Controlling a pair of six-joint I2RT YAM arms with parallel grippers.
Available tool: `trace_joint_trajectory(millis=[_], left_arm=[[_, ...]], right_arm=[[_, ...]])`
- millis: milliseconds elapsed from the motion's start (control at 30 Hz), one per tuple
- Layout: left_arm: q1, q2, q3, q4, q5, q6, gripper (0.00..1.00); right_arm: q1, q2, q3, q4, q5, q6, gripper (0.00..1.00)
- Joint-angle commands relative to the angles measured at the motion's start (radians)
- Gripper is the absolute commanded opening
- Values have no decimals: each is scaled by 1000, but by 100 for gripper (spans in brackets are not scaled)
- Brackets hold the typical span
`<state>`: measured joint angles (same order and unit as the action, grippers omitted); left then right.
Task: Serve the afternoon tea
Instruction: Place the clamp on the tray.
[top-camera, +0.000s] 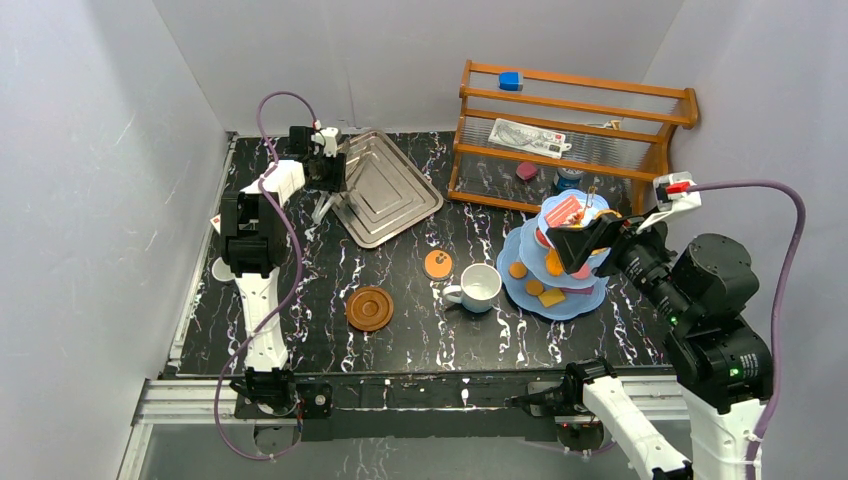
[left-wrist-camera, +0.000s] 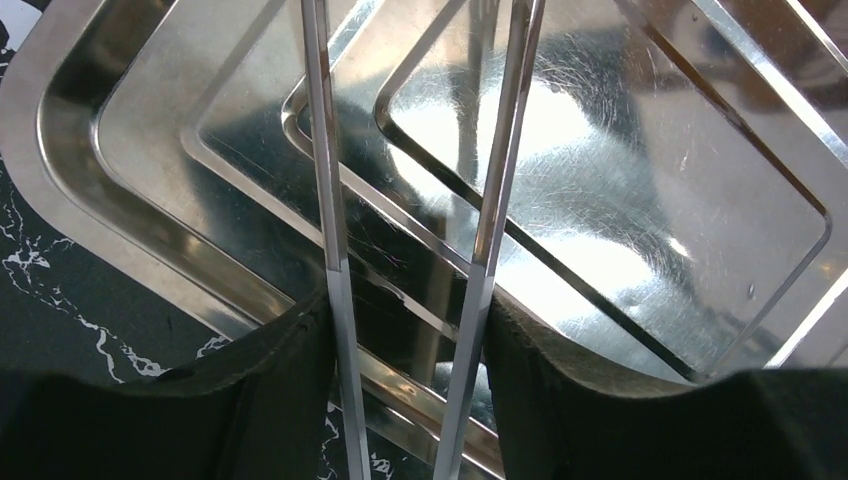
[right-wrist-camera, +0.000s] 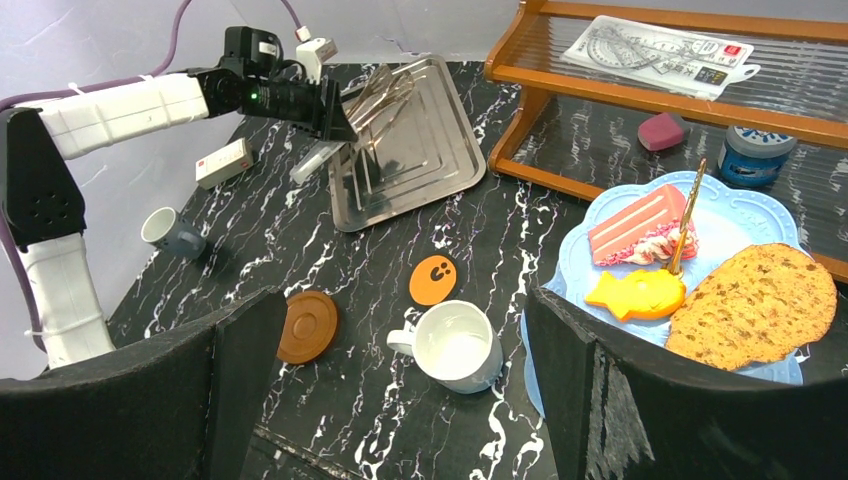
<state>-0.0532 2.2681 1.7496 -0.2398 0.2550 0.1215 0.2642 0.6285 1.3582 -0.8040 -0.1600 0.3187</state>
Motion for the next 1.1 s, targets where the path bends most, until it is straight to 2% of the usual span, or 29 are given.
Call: trace_joint_trajectory(millis=[0,133,367,600,867,1067], left_arm=[[5,-25,51,-12,10,-3,53],[6,-60,52,-34,20,-25,75],[6,-144,53,-81,20,-69,88],[6,-309,-26,-124,85,-139,91],[-10,-582,-218,-151,169,-209,93],[-61,-786,-364,-175,206,-264,93]], right_arm=[[3,5,-16,67,2,5,99],[4,-1,-39,67,-9,14,99],[5,1,-71,63,-49,32,99],[5,17,-146,69,-138,80,99],[4,70,-177,97,-231,98,99],[4,102,-177,90,-262,96,99]])
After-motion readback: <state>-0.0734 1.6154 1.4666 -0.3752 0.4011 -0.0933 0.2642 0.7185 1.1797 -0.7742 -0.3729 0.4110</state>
